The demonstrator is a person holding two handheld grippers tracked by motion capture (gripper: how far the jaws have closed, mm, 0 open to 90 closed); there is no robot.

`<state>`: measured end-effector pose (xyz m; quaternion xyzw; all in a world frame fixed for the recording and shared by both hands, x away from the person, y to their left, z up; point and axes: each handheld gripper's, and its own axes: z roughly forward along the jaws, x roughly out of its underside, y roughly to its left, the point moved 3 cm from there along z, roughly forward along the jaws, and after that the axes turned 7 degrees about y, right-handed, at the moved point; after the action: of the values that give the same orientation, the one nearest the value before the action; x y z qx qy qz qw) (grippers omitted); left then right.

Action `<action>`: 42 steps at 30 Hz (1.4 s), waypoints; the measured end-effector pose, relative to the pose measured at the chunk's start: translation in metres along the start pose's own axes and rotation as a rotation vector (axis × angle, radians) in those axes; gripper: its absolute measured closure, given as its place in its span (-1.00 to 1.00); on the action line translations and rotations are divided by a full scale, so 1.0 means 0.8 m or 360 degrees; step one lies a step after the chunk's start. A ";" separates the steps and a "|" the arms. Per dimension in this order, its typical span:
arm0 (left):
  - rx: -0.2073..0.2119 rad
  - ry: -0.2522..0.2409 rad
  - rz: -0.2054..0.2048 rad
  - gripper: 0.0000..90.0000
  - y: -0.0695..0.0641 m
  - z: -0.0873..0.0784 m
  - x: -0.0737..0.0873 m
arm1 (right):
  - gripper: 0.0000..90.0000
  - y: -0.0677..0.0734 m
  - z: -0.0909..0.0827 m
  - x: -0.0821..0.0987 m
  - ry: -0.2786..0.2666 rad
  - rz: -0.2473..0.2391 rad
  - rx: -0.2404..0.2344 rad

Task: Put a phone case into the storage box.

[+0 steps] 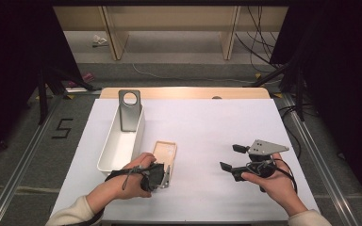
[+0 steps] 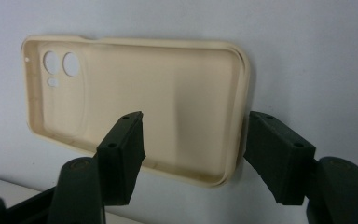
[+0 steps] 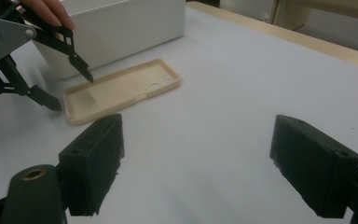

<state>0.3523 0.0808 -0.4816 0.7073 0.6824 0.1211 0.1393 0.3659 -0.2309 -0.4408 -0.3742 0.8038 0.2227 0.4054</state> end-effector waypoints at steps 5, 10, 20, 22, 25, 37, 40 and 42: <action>-0.0007 -0.0002 0.0007 -0.19 0.002 0.002 0.001 | -0.59 0.000 0.000 0.000 0.0001 0.0000 -0.0001; 0.0001 -0.0002 0.0004 -0.18 0.001 0.005 0.003 | -0.59 0.000 0.000 0.000 0.0001 -0.0002 -0.0001; 0.0028 0.0001 -0.0005 -0.16 0.000 0.009 0.003 | -0.59 0.000 0.000 0.000 0.0003 -0.0004 -0.0003; 0.0022 -0.0006 -0.0008 -0.16 0.000 0.009 0.003 | -0.59 0.000 0.000 0.000 0.0003 -0.0004 -0.0002; 0.0016 0.0001 0.0013 -0.15 0.001 0.008 0.002 | -0.59 0.000 0.001 0.000 0.0004 -0.0003 -0.0003; 0.0031 -0.0005 0.0007 -0.09 -0.001 0.009 -0.001 | -0.58 0.001 0.001 0.000 0.0006 -0.0005 -0.0007; 0.0042 -0.0002 0.0021 -0.03 0.000 0.008 -0.001 | -0.58 0.001 0.001 0.000 0.0007 -0.0004 -0.0007; 0.0058 -0.0002 0.0015 0.02 -0.001 0.008 -0.001 | -0.58 0.001 0.001 0.000 0.0007 -0.0006 -0.0007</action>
<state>0.3535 0.0798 -0.4880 0.7130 0.6811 0.1088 0.1261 0.3657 -0.2302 -0.4414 -0.3771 0.8034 0.2229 0.4032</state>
